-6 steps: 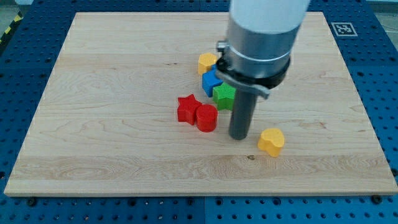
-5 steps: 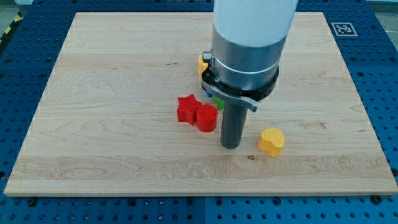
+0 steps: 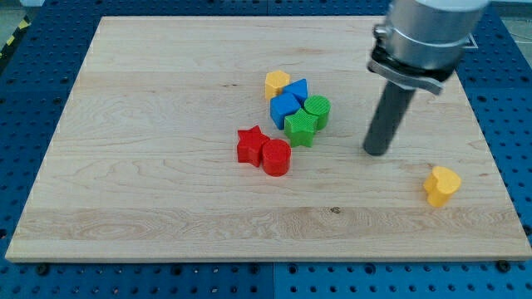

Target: Keep the green star above the red star

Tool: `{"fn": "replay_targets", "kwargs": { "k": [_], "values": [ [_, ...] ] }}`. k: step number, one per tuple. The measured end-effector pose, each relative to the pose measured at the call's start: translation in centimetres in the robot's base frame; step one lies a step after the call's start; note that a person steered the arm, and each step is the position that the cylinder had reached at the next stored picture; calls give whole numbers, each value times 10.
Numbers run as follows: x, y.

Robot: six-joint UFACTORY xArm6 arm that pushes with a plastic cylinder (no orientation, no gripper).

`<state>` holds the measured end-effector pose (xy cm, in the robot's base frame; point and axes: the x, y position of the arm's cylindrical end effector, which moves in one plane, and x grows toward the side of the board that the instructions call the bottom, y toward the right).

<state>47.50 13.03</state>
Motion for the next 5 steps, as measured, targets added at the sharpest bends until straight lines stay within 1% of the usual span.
{"fn": "replay_targets", "kwargs": {
  "k": [2,4,5],
  "values": [
    [-4,-80],
    [-10,-126],
    [-40,-141]
  ]
}}
